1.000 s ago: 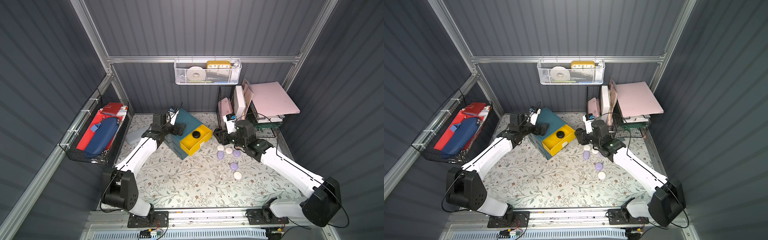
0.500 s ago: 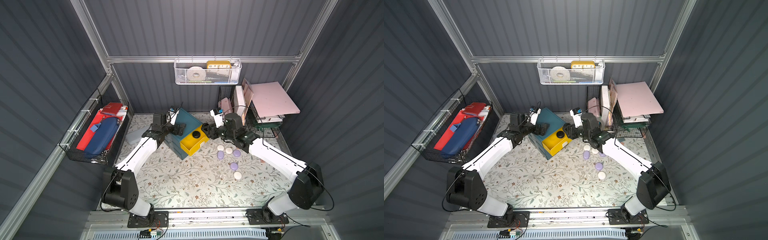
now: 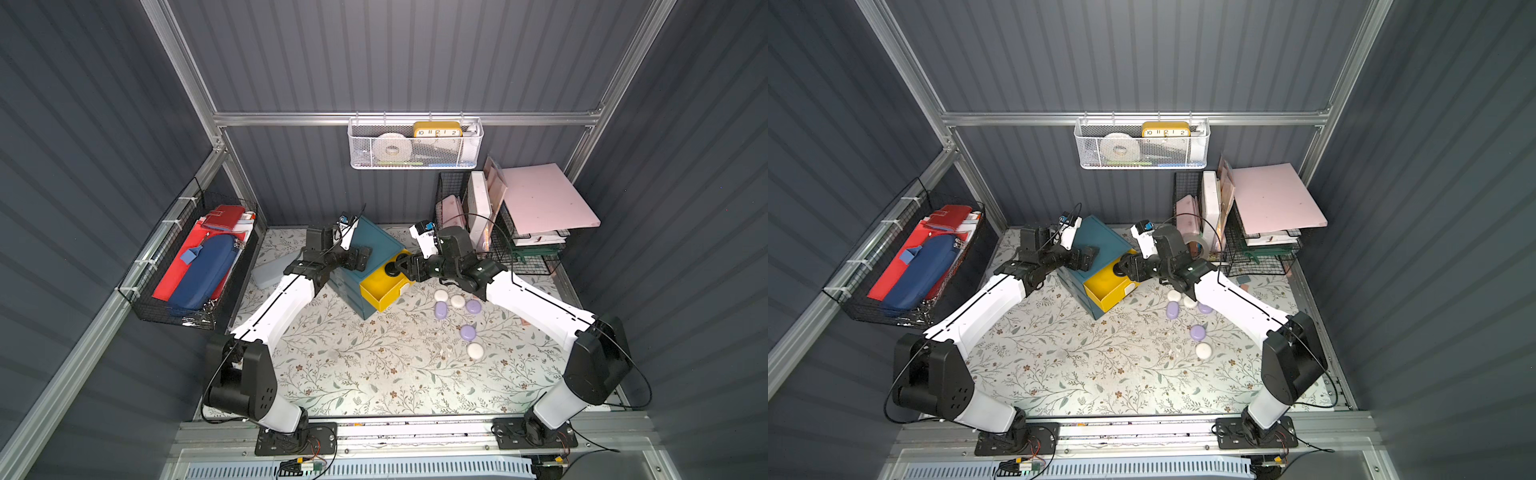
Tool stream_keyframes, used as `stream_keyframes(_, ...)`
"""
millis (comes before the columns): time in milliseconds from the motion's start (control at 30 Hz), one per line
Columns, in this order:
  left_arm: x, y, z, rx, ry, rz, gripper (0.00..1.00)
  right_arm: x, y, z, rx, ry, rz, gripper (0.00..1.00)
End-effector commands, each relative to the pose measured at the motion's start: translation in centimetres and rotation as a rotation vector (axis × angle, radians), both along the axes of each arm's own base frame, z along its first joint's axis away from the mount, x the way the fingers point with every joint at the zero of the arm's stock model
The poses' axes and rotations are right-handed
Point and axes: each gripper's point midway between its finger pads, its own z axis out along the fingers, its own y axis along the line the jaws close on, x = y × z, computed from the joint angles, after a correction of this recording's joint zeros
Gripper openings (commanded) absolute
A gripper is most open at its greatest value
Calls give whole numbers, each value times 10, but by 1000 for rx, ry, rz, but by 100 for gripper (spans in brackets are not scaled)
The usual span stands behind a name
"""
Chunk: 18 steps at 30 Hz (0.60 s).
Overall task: Put the bluetooth earphones in the drawer according to color
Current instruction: Place the bluetooth earphone in the drawer.
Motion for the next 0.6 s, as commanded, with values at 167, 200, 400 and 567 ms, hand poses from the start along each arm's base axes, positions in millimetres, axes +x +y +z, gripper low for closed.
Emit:
stream_keyframes(167, -16, 0, -45, 39, 166, -9, 99, 0, 5, 13, 15, -20, 14, 65)
stream_keyframes(200, -16, 0, -45, 40, 167, -9, 99, 0, 5, 13, 15, -21, 12, 67)
stream_keyframes(400, -16, 0, -45, 38, 167, -8, 99, 1, 0, 22, 17, -47, -12, 75)
stream_keyframes(567, -16, -1, -46, 39, 170, -9, 100, 0, -23, 44, 29, -142, -110, 74)
